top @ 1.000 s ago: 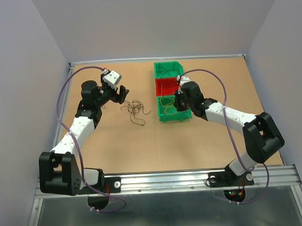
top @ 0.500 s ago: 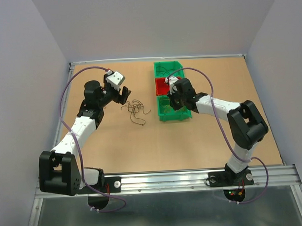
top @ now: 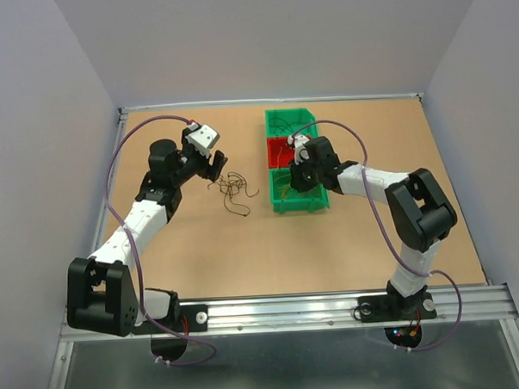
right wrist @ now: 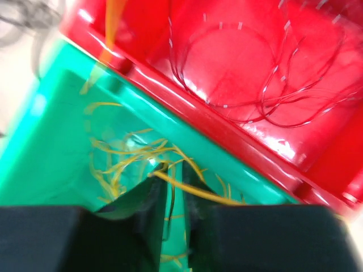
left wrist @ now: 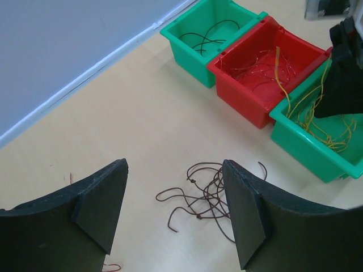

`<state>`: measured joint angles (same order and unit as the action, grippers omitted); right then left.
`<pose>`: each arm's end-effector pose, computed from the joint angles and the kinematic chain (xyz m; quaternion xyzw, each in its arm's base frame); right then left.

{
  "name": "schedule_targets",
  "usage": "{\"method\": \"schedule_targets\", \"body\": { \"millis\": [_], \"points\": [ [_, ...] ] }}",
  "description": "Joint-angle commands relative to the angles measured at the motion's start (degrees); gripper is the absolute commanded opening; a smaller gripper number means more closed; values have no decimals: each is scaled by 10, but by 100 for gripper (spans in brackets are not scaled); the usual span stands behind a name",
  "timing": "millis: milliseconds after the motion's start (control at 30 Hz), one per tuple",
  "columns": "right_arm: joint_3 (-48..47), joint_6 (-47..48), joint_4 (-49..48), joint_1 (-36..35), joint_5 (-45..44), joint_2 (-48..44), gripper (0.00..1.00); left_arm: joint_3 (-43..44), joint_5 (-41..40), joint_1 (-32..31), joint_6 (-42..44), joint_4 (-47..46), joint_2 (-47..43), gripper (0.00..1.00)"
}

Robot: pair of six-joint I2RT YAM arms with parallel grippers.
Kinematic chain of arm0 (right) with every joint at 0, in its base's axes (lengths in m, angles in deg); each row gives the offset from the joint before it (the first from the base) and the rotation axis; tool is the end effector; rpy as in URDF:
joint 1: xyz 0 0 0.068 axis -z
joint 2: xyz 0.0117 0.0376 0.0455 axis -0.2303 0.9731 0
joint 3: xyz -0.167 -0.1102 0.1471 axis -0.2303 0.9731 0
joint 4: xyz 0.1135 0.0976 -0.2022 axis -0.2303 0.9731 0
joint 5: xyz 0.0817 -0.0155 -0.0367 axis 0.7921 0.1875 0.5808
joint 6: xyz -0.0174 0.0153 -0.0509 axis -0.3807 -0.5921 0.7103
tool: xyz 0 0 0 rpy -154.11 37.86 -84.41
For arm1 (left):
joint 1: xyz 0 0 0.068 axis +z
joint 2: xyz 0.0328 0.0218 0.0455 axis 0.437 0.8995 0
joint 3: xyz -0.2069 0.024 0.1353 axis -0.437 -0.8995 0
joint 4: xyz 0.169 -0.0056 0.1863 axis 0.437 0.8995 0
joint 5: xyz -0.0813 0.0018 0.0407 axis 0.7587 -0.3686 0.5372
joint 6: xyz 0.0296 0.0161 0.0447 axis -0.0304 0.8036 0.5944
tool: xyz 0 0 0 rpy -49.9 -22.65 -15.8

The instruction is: Untangle the cables

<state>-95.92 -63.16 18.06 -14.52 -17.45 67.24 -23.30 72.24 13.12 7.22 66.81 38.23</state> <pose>0.3298 0.1832 0.1526 -0.2634 0.8774 0.1837 0.3564 0.2834 -0.0823 0.2834 0.3570 0.6465 -0.1293 0.6617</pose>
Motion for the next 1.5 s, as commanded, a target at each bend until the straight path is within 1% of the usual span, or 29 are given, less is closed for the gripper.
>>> {"method": "schedule_targets", "body": {
  "millis": [0,33,100,167,200,333,500,567,633,667,767,800,833,867,900,1000,1033,1167,1267,1367,1400,1467],
  "points": [
    [-7,-35,-17,-2,9,-79,27,-5,-5,-6,10,-12,-3,79],
    [-7,-38,-17,-2,7,-88,32,-5,-6,-6,11,-12,-3,79],
    [-7,-48,14,-2,-4,-107,36,-5,-8,-8,12,-10,-3,79],
    [-5,-54,24,-2,-15,-119,39,-5,-8,-9,13,-11,-3,79],
    [-1,-56,31,-3,-16,-133,43,-5,-8,-10,13,-10,-3,79],
    [14,-65,33,-3,-30,-170,52,-5,-9,-12,15,-10,-2,79],
    [13,-71,33,-3,-55,-188,54,-4,-12,-17,18,-9,0,79],
    [10,-67,32,-4,-55,-183,52,-4,-15,-20,19,-7,3,79],
    [9,-64,33,-3,-60,-175,45,-3,-16,-22,22,-5,4,79],
    [7,-59,32,-3,-67,-165,44,-3,-16,-23,21,-5,3,79],
    [7,-57,28,-3,-74,-149,45,-4,-16,-28,22,-3,2,79],
    [11,-56,24,-3,-73,-147,45,-4,-17,-28,23,-3,1,79],
    [15,-54,18,-3,-70,-144,48,-3,-18,-29,23,-3,2,79],
    [19,-55,12,-3,-64,-144,49,-4,-18,-29,25,-3,1,79],
    [29,-54,-4,-3,-61,-143,42,-3,-20,-32,26,-2,3,79],
    [42,-43,-33,-3,-30,-140,14,-3,-22,-36,28,-2,5,79],
    [47,-41,-36,-3,-23,-138,1,-2,-23,-39,29,-1,7,79],
    [50,-25,-45,-14,8,-113,0,0,-33,-48,34,1,15,79],
    [37,9,-31,-34,20,-69,1,-1,-39,-53,38,2,15,79],
    [16,20,-17,-41,16,-23,1,-3,-43,-58,42,3,15,79],
    [-1,24,12,-41,10,-14,1,-3,-46,-59,41,2,16,79],
    [-13,30,23,-41,0,4,1,-3,-49,-61,43,4,15,79]
  ]
}}
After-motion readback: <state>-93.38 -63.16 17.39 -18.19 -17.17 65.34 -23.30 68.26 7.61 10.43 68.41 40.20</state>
